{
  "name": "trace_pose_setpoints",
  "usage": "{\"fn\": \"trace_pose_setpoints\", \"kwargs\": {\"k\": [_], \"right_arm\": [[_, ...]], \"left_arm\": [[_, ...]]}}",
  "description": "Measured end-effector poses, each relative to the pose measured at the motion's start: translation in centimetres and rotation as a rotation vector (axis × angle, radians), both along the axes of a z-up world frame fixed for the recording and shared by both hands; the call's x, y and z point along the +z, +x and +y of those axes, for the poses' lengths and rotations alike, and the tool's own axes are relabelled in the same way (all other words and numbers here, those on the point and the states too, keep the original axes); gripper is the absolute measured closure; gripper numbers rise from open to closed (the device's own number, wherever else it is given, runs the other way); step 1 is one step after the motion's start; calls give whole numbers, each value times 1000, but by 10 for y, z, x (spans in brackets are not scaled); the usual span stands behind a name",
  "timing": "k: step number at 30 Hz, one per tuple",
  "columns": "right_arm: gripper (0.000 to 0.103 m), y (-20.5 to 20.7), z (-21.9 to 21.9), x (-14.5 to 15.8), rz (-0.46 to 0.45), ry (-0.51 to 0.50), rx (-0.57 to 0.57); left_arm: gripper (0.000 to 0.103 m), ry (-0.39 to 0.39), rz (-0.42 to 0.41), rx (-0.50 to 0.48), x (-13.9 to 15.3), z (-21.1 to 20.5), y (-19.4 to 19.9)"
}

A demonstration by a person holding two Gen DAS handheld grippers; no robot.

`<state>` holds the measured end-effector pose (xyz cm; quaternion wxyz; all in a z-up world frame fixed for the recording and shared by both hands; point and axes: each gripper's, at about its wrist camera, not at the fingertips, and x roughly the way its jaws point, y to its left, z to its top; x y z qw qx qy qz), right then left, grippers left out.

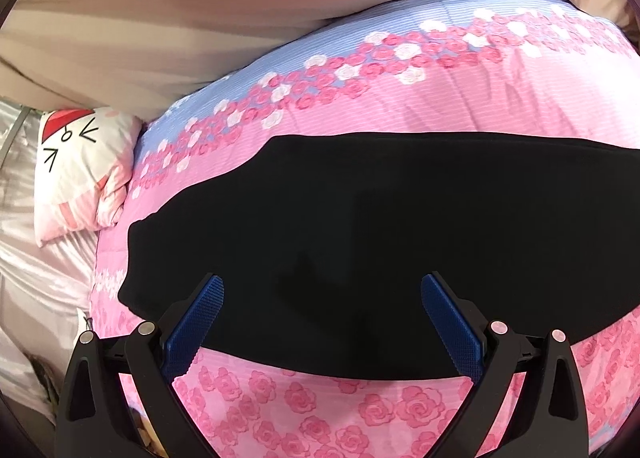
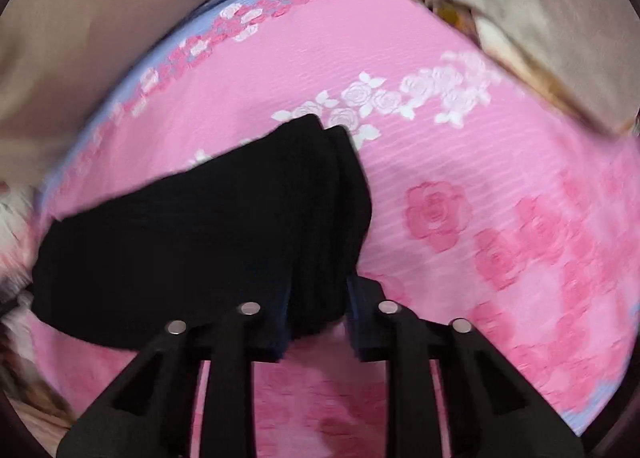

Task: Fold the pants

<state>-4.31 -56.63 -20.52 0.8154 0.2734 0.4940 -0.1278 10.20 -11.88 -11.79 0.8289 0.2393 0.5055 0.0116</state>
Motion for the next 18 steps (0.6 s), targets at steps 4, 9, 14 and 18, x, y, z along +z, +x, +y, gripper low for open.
{"fn": "trace_pose_setpoints", "kwargs": {"k": [4, 9, 14, 18], "right_arm": [[84, 4, 17, 33, -78, 25, -20], [84, 44, 91, 101, -179, -5, 146], [84, 106, 202, 135, -232, 11, 374], [84, 151, 305, 134, -221, 35, 550]], "left_arm": [[5, -10, 3, 20, 3, 17, 2], [5, -44, -9, 80, 9, 58, 7], [5, -89, -27, 172, 13, 118, 13], [5, -105, -52, 235, 16, 169, 12]]}}
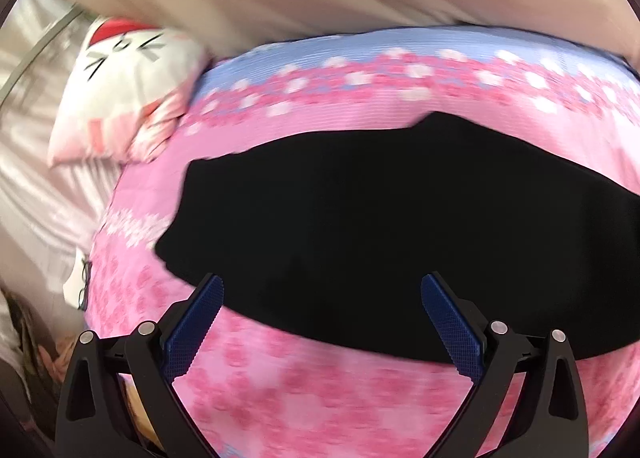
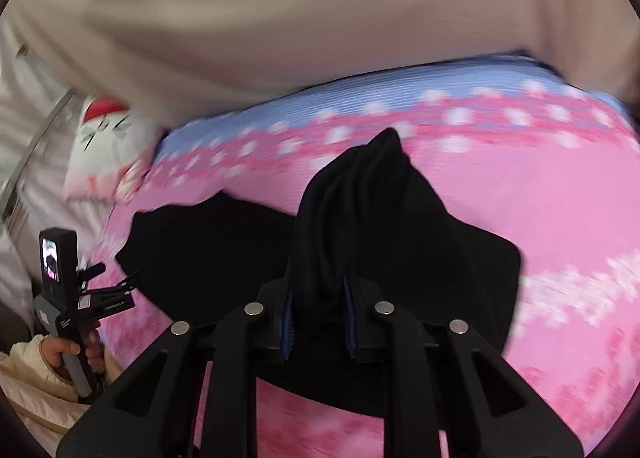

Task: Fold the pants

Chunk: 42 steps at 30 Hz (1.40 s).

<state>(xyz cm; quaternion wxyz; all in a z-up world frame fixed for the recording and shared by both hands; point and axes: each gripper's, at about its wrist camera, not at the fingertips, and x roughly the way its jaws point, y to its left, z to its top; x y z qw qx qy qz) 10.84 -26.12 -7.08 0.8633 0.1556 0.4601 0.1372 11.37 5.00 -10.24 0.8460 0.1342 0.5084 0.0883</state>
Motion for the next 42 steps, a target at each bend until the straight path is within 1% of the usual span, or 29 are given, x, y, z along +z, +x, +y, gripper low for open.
{"fn": "trace_pose_setpoints", "kwargs": {"k": [1, 3, 4, 5, 6, 8, 10, 12, 14, 15, 16, 17, 19, 21, 23, 24, 25, 27, 28, 30, 31, 32, 33, 34, 35, 36, 39, 40, 42], "right_arm": [[84, 12, 31, -4, 7, -4, 56], [84, 27, 75, -14, 29, -23, 126], [84, 38, 106, -26, 54, -29, 173], [84, 40, 122, -35, 72, -38, 200], [84, 46, 148, -50, 104, -76, 239], [84, 49, 178, -75, 154, -126, 276], [83, 49, 198, -99, 207, -155, 296], [78, 46, 200, -102, 189, -160, 277], [71, 44, 193, -92, 219, -116, 237], [70, 40, 189, -87, 221, -104, 220], [70, 33, 181, -73, 203, -64, 190], [68, 31, 174, -66, 194, -40, 177], [68, 22, 163, -52, 172, 25, 141], [67, 25, 160, -61, 203, 22, 114], [66, 30, 163, -86, 275, 8, 113], [66, 32, 170, -99, 313, -34, 130], [67, 31, 176, -98, 290, -78, 140], [66, 30, 185, -84, 277, -123, 133], [66, 30, 192, -68, 246, -145, 134], [66, 32, 227, -28, 130, -228, 223], [58, 33, 246, -17, 94, -269, 267], [42, 36, 271, -6, 54, -304, 325], [34, 37, 292, -1, 25, -324, 376], [29, 39, 322, 5, -15, -353, 443], [29, 41, 361, 5, -58, -381, 530], [29, 43, 389, 2, -70, -400, 581], [29, 45, 460, -20, -73, -468, 696], [29, 45, 487, -32, -76, -509, 733], [29, 42, 513, -49, -57, -558, 765]], "left_arm": [[5, -3, -7, 22, 0, 18, -1], [5, -9, -14, 54, 0, 46, -4], [5, -9, -17, 73, -1, 62, -5], [5, -8, -20, 86, -2, 74, -5], [5, -6, -23, 100, -2, 88, -6], [5, 5, -32, 122, -3, 113, -8], [5, 15, -37, 134, -3, 130, -10], [5, 12, -42, 151, -3, 150, -9], [5, 0, -37, 157, -4, 162, -7], [5, -4, -34, 155, -5, 166, -5], [5, -5, -32, 153, -6, 168, -3], [5, -8, -33, 149, -6, 171, -1], [5, -19, -36, 146, -7, 175, 3], [5, -37, -30, 146, -10, 177, 9], [5, -53, -21, 142, -14, 178, 16], [5, -61, -17, 137, -15, 178, 19], [5, -67, -13, 134, -16, 178, 22], [5, -79, -5, 133, -16, 180, 27], [5, -86, -7, 142, -16, 184, 27], [5, -97, -13, 170, -16, 194, 26], [5, -103, -11, 188, -17, 200, 24], [5, -109, -4, 215, -20, 210, 21], [5, -115, 4, 237, -23, 218, 17], [5, -120, 10, 256, -26, 226, 13], [5, -120, 17, 282, -30, 237, 6], [5, -119, 19, 293, -31, 243, 1], [5, -106, 22, 333, -34, 264, -17], [5, -101, 25, 345, -35, 273, -25], [5, -88, 32, 364, -37, 285, -37]]}}
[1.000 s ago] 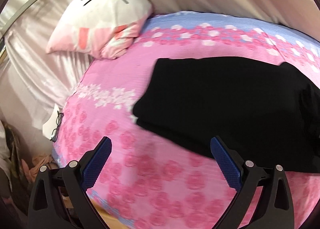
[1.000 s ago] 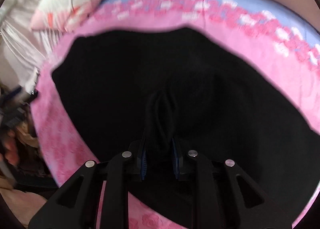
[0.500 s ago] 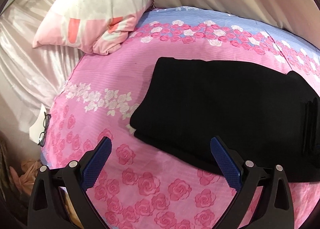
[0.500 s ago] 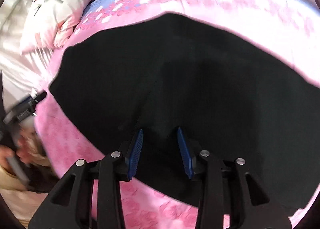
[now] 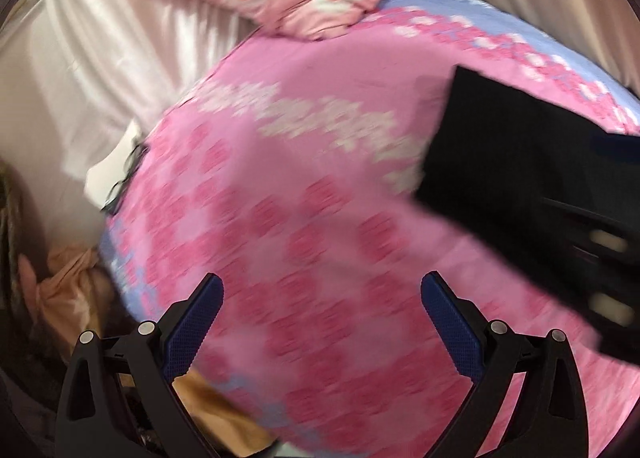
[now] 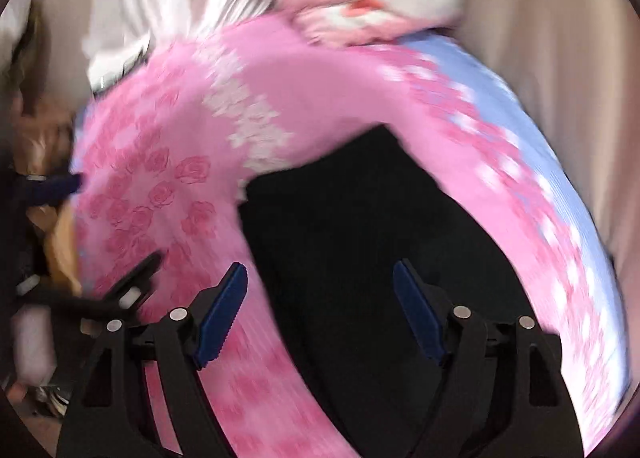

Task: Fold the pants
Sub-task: 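Fold the held edge over the pants with the right gripper and release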

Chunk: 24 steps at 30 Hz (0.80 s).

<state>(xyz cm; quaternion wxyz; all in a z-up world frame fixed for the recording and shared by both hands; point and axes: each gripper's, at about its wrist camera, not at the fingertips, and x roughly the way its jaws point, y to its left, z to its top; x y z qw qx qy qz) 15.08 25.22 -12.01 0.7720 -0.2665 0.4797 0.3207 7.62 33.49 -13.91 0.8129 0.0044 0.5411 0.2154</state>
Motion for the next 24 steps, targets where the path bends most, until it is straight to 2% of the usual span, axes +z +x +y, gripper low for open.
{"fn": "trace_pose_setpoints", "kwargs": {"k": [4, 5, 6, 7, 9, 10, 11, 12, 13, 15, 19, 22, 24], "right_arm": [[29, 2, 40, -41, -9, -151, 14], [23, 4, 43, -48, -6, -168, 10], [21, 6, 44, -48, -20, -147, -3], [22, 12, 41, -49, 18, -122, -15], [37, 20, 37, -47, 49, -90, -53], [48, 24, 32, -44, 72, -68, -73], [69, 29, 26, -39, 97, -31, -106], [81, 35, 19, -35, 115, 3, -153], [88, 46, 2, -30, 186, 84, -227], [90, 61, -39, -19, 284, 242, -370], [90, 61, -120, 16, 362, 526, -528], [90, 38, -213, 48, 359, 739, -679], [90, 21, -265, 62, 320, 802, -764]], "left_arm": [[5, 46, 16, 44, -2, 24, -29], [5, 48, 16, 45, -2, 28, -33], [5, 50, 17, 45, -2, 31, -37], [5, 52, 18, 45, -1, 33, -39], [5, 50, 16, 37, -1, 36, -41], [5, 43, 15, 31, -1, 36, -41], [5, 32, 14, 19, -2, 36, -38], [5, 20, 8, 2, -2, 34, -34], [5, 3, 1, -23, -2, 31, -30], [5, -45, -16, -104, -3, 20, -14], [5, -111, -28, -286, 1, -20, 25], [5, -124, -75, -445, 23, -71, 52], [5, -132, -128, -578, 46, -120, 63]]}}
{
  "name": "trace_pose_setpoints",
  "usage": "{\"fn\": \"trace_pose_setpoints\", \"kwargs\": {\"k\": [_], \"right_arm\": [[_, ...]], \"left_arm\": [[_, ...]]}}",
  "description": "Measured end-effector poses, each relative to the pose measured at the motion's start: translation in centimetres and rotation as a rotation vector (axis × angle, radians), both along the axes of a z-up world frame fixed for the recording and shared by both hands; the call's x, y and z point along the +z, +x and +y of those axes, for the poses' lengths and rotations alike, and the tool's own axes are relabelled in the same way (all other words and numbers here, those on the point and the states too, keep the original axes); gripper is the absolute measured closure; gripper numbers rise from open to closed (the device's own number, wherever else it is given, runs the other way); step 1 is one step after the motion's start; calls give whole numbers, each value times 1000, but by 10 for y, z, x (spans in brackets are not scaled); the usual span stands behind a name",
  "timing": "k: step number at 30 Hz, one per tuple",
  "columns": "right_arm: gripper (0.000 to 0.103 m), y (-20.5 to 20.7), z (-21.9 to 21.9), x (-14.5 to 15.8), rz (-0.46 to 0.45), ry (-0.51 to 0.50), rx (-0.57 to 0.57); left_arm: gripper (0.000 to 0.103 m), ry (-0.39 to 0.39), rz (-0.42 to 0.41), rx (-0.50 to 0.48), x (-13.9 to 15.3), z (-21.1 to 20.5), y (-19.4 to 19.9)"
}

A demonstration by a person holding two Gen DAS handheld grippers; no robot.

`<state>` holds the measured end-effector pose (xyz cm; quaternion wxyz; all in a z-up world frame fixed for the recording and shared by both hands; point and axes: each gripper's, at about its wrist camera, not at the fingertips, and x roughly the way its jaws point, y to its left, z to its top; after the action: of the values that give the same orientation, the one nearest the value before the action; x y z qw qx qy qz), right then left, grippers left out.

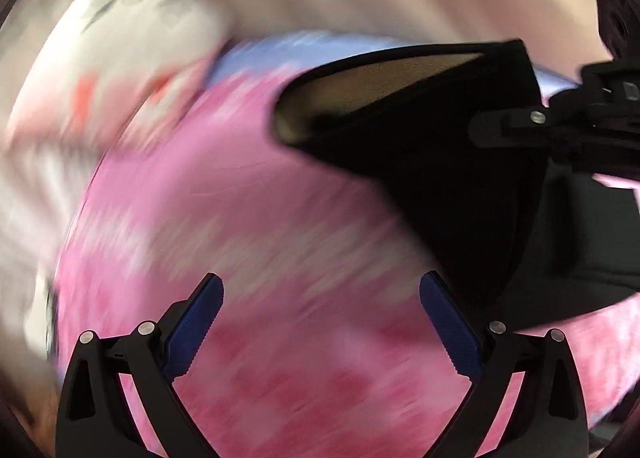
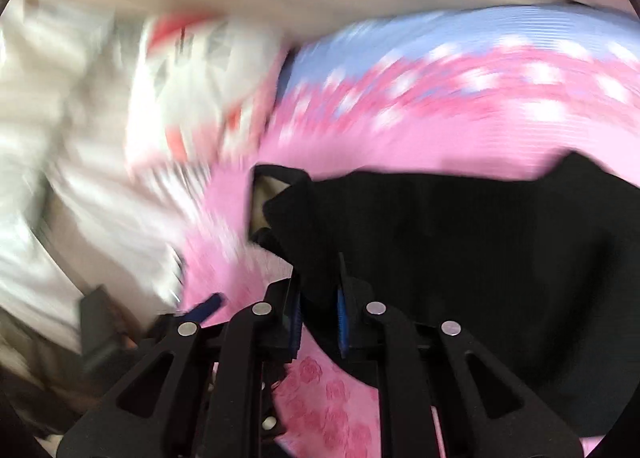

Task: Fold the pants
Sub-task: 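Fold the held edge over the pants with the right gripper and release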

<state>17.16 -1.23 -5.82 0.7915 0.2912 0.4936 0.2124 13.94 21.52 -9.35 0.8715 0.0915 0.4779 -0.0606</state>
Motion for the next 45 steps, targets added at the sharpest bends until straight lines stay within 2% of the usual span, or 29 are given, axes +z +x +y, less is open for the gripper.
{"fn": "trace_pose_setpoints", "kwargs": {"k": [3, 7, 9, 12, 13, 15, 16, 17, 18, 19, 21, 23, 25, 27, 28, 30, 31, 32, 36, 37, 38, 39, 40, 41, 42, 45], "right_arm": [[90, -49, -102, 15, -37, 5, -190], [90, -115, -195, -4, 4, -14, -395], [90, -149, -237, -37, 72, -29, -485], [84, -178, -269, -104, 194, -23, -528], [81, -185, -274, -121, 198, 22, -526], [78, -198, -280, -128, 171, 137, -556], [70, -201, -283, -125, 176, 164, -569], [60, -202, -285, -119, 173, 149, -570], [56, -206, -292, -108, 168, 103, -574], [47, -210, -295, -93, 151, 12, -585], [34, -207, -305, -61, 78, -121, -587], [18, -195, -313, -40, 12, -159, -556], [13, -163, -311, -31, -18, -153, -486], [13, -123, -297, -43, 9, -197, -403], [13, -115, -293, -52, 31, -232, -380], [22, -91, -277, -74, 86, -285, -341], [29, -89, -272, -79, 103, -288, -336], [29, -96, -272, -81, 99, -287, -343], [30, -127, -290, -65, 17, -168, -363], [41, -136, -300, -58, -17, -140, -366], [59, -140, -308, -54, -35, -134, -361], [62, -142, -315, -53, -31, -147, -349], [72, -142, -322, -53, -20, -156, -324], [78, -139, -327, -57, -11, -164, -296], [82, -138, -330, -60, -6, -165, -279], [82, -122, -336, -75, -15, -143, -161]], "left_arm": [[5, -3, -46, -152, 19, -71, 3], [5, 1, -38, -321, 21, -161, -8], [5, 17, -17, -398, 14, -204, -20], [5, 68, 37, -476, -7, -254, -36], [5, 86, 69, -494, -18, -269, -40], [5, 129, 114, -502, -35, -286, -44], [5, 150, 130, -498, -40, -291, -44], [5, 169, 147, -488, -45, -295, -42], [5, 174, 152, -473, -46, -296, -41], [5, 171, 157, -462, -46, -295, -40], [5, 159, 165, -430, -45, -295, -35], [5, 153, 161, -398, -42, -293, -29], [5, 154, 156, -375, -41, -291, -26], [5, 153, 155, -350, -41, -287, -25], [5, 154, 156, -338, -40, -288, -27], [5, 151, 152, -322, -37, -286, -25], [5, 150, 148, -318, -35, -285, -25], [5, 155, 136, -315, -31, -284, -25], [5, 166, 104, -326, -23, -284, -24], [5, 165, 110, -323, -23, -284, -22], [5, 161, 118, -316, -24, -285, -19], [5, 158, 124, -309, -24, -286, -16], [5, 155, 132, -300, -25, -287, -12], [5, 155, 137, -293, -26, -288, -10], [5, 154, 143, -288, -27, -290, -9], [5, 174, 168, -274, -34, -295, -4]]}}
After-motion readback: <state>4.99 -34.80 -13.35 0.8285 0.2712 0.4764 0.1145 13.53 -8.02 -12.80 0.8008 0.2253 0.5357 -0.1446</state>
